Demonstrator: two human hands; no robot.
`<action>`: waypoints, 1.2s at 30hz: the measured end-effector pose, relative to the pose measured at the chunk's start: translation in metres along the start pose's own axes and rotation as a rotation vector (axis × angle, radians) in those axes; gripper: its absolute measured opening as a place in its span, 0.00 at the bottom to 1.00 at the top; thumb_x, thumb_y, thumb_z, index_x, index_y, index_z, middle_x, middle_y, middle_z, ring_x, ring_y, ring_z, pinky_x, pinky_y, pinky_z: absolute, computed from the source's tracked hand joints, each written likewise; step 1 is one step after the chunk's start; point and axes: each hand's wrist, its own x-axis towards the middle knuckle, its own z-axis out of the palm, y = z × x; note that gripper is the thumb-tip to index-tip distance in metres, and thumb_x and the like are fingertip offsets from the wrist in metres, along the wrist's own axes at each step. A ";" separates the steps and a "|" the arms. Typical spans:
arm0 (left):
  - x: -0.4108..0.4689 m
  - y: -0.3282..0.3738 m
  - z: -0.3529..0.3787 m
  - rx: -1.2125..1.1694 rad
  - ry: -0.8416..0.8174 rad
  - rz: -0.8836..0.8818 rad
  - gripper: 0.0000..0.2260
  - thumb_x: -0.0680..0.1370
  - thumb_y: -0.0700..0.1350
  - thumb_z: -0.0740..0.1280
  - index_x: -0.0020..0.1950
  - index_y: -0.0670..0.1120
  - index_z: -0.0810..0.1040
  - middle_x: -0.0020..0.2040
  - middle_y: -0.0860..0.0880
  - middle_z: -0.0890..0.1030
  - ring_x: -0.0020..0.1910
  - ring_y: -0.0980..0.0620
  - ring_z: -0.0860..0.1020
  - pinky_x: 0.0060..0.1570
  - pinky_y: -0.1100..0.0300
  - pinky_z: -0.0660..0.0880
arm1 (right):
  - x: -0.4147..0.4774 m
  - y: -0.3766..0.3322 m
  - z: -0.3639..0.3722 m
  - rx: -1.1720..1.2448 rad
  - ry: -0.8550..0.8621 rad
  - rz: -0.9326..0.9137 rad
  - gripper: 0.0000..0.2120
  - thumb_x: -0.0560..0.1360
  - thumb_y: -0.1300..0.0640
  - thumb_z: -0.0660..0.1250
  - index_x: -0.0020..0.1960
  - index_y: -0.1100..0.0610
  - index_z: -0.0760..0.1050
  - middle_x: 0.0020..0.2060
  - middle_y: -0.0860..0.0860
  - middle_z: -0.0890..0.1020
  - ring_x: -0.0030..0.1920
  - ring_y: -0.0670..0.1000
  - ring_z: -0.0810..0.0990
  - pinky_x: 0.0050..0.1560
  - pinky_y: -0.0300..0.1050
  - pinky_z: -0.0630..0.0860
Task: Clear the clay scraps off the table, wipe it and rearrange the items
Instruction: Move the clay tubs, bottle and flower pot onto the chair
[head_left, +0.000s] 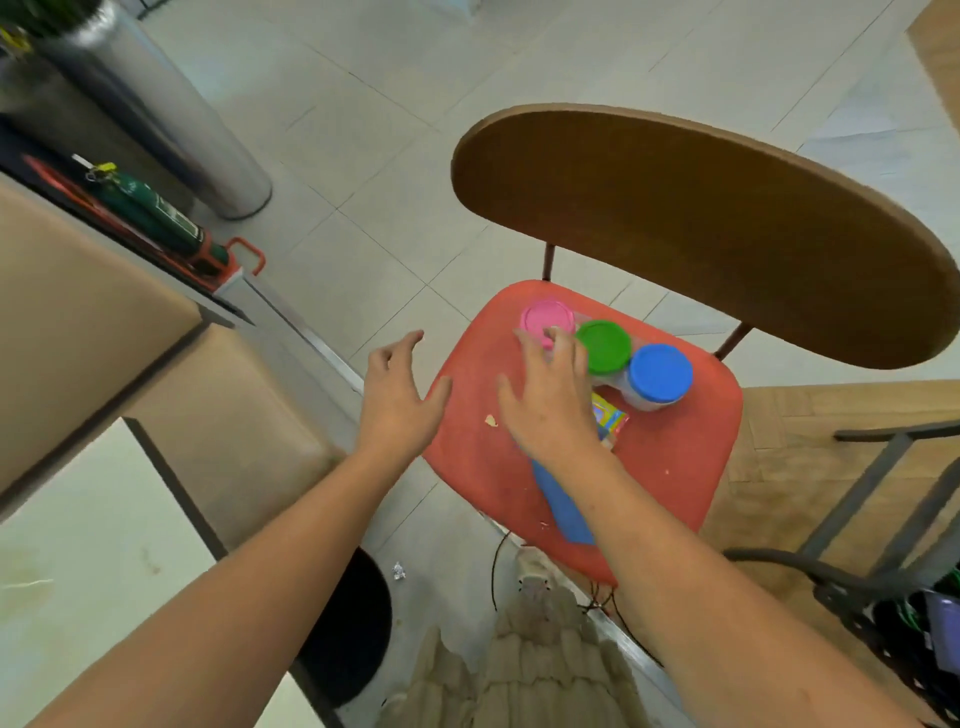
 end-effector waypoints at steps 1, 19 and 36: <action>-0.014 -0.012 -0.015 0.011 0.003 -0.004 0.30 0.79 0.51 0.70 0.79 0.54 0.65 0.72 0.48 0.66 0.67 0.57 0.69 0.64 0.64 0.62 | -0.009 -0.016 0.009 0.007 -0.024 -0.038 0.29 0.75 0.48 0.65 0.74 0.56 0.70 0.71 0.64 0.68 0.73 0.65 0.64 0.73 0.62 0.65; -0.291 -0.275 -0.274 -0.047 0.368 -0.274 0.41 0.73 0.55 0.77 0.81 0.56 0.60 0.75 0.49 0.64 0.71 0.50 0.70 0.65 0.58 0.68 | -0.249 -0.322 0.174 0.073 -0.367 -0.519 0.33 0.80 0.41 0.63 0.80 0.49 0.56 0.80 0.55 0.55 0.81 0.57 0.47 0.79 0.59 0.54; -0.472 -0.412 -0.368 -0.145 0.596 -0.637 0.42 0.71 0.60 0.77 0.81 0.57 0.61 0.75 0.48 0.65 0.72 0.47 0.70 0.68 0.49 0.70 | -0.393 -0.456 0.259 0.025 -0.665 -0.737 0.30 0.80 0.43 0.65 0.79 0.50 0.61 0.80 0.56 0.56 0.80 0.56 0.49 0.77 0.56 0.57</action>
